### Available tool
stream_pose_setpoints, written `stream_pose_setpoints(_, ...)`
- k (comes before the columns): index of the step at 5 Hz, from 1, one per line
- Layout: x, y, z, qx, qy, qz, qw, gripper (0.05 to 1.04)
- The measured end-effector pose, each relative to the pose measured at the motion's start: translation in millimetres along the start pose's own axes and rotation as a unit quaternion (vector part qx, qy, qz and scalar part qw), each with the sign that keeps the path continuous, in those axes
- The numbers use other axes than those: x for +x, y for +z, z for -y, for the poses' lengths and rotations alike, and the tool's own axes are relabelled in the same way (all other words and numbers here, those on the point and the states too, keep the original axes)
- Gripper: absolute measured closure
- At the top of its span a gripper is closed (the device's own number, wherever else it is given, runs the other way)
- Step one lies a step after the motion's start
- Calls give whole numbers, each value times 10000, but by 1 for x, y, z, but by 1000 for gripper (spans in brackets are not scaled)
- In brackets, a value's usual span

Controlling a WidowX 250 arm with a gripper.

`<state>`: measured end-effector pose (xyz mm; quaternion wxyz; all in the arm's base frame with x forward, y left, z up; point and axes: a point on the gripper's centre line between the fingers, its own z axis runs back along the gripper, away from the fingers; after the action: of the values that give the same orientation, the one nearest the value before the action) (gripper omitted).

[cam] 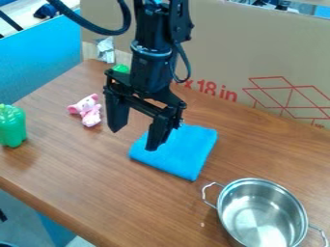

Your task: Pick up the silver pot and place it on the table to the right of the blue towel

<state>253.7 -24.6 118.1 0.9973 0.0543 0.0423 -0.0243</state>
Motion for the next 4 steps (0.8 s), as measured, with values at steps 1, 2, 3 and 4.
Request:
stream_pose_setpoints(1,-1,-8,1,-14,-16,-157,9999,82)
stream_pose_setpoints(2,12,-7,10,-547,16,41,9985,82)
stream_pose_setpoints(3,26,-1,25,-999,-200,333,9942,82)
stream_pose_setpoints(4,37,4,42,-1069,-561,565,9911,82)
